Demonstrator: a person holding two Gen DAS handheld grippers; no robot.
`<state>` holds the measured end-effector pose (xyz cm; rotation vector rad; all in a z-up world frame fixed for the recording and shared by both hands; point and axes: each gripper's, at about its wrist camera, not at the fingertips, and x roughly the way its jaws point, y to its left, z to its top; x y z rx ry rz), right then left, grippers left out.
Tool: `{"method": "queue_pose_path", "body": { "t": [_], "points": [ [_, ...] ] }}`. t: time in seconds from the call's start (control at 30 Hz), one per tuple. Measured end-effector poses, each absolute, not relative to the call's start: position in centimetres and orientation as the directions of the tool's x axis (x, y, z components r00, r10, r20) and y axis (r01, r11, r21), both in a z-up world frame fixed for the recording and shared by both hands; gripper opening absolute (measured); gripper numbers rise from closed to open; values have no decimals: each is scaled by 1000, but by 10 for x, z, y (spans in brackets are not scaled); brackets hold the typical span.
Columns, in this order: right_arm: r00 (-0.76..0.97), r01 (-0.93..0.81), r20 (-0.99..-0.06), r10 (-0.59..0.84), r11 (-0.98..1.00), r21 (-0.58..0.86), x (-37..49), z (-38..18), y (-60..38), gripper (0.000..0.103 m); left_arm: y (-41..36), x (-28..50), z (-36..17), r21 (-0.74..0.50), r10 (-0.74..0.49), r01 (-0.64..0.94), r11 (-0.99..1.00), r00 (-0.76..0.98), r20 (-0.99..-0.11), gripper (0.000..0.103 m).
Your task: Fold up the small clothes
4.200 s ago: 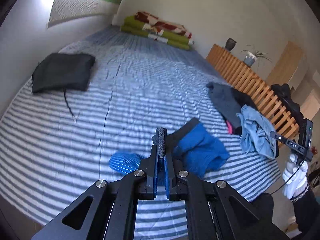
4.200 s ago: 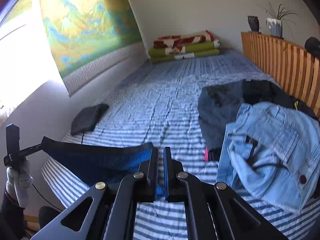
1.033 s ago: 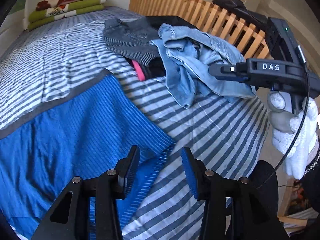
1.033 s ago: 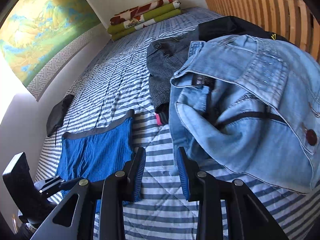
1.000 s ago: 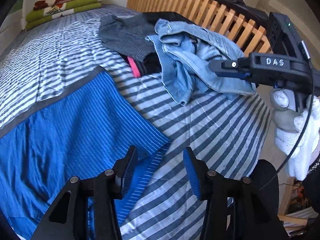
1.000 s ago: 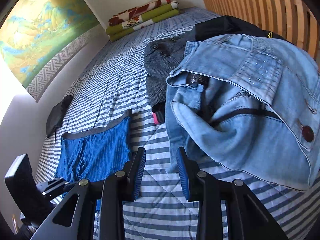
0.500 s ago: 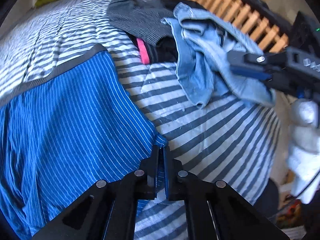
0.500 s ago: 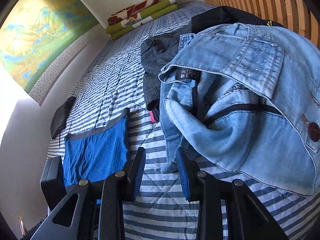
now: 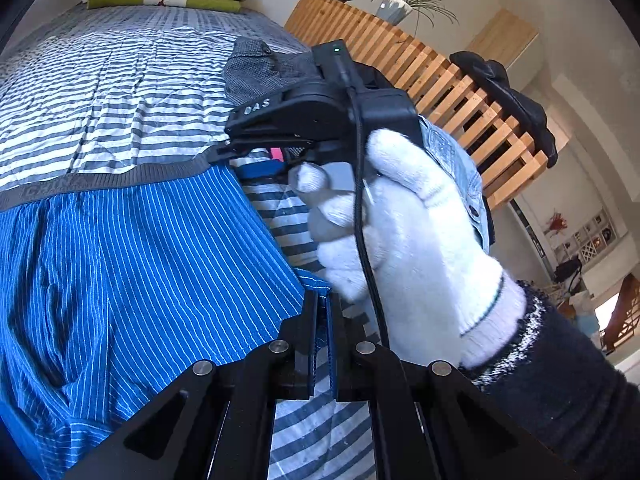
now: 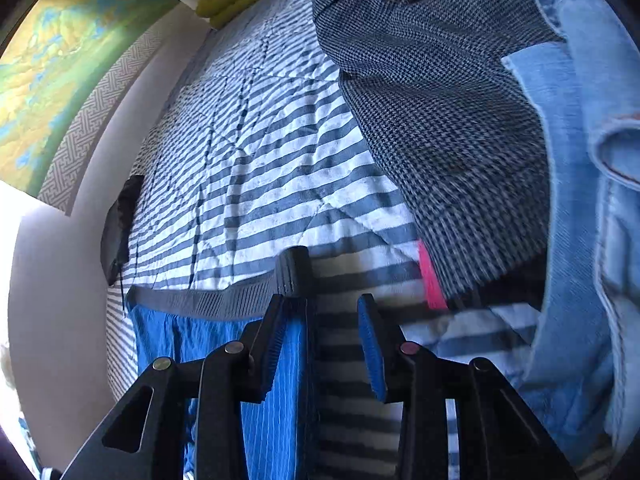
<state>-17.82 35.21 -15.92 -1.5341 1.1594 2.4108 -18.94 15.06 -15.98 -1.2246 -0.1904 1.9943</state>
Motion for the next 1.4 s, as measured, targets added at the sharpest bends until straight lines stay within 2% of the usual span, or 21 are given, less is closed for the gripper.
{"method": "queue_pose_path", "body": {
  "t": [0.1,0.13,0.17,0.23,0.47,0.77,1.07,1.4],
  "points": [
    [-519,-433,-786,-335,-690,580,-187,-161,356,31,147,-193,-165,-496,681,-530,-687,-234,-694,4],
    [-516,-435,-790,-330,-694,574,-188,-159,357,15,145,-194,-167,-511,689,-524,-682,-226,-688,3],
    [-510,-436,-798,-321,-703,562,-190,-156,357,9,142,-194,-168,-528,701,-517,-674,-220,-679,3],
    [-509,-428,-812,-285,-735,526,-191,-142,354,7,130,-193,-165,-562,726,-501,-658,-225,-650,3],
    [-504,-374,-838,-208,-822,429,-206,-83,317,7,39,-179,-143,-652,775,-420,-631,-328,-540,3],
    [-496,-220,-845,-200,-912,345,-264,-38,185,6,-127,-155,-145,-684,666,-212,-698,-541,-513,3],
    [-416,-117,-893,-170,-964,238,-330,-75,43,6,-238,-142,-184,-698,566,-28,-715,-609,-556,3],
    [-365,-124,-922,-125,-975,182,-365,-114,0,6,-281,-148,-218,-711,558,32,-702,-595,-578,3]
  ]
}}
